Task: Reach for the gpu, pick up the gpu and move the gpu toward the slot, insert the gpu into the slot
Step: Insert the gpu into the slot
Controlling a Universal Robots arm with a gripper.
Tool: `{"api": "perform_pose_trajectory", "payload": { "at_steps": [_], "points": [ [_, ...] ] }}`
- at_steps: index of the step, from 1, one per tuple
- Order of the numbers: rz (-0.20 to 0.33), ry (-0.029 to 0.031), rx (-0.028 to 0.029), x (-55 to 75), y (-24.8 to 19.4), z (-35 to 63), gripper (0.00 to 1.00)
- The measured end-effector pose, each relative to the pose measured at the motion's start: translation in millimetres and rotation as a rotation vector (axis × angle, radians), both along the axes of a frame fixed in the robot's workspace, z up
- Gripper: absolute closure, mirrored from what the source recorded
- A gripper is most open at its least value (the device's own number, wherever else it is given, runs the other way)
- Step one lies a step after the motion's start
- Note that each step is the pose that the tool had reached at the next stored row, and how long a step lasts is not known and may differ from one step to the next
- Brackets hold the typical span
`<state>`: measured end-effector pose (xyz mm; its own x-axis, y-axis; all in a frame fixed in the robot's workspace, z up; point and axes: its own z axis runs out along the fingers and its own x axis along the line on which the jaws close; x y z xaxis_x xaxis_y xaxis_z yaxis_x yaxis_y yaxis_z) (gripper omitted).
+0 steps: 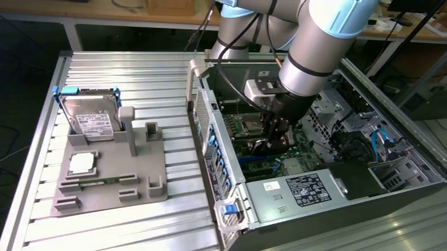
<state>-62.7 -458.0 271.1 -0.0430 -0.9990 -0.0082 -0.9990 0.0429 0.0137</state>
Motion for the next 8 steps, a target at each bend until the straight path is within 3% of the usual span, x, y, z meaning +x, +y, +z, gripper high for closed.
{"api": "perform_pose_trajectory", "payload": {
  "at_steps": [8],
  "points": [
    [0.000, 0.0000, -0.0001, -7.1, 0.0, -3.3, 0.73]
  ]
}}
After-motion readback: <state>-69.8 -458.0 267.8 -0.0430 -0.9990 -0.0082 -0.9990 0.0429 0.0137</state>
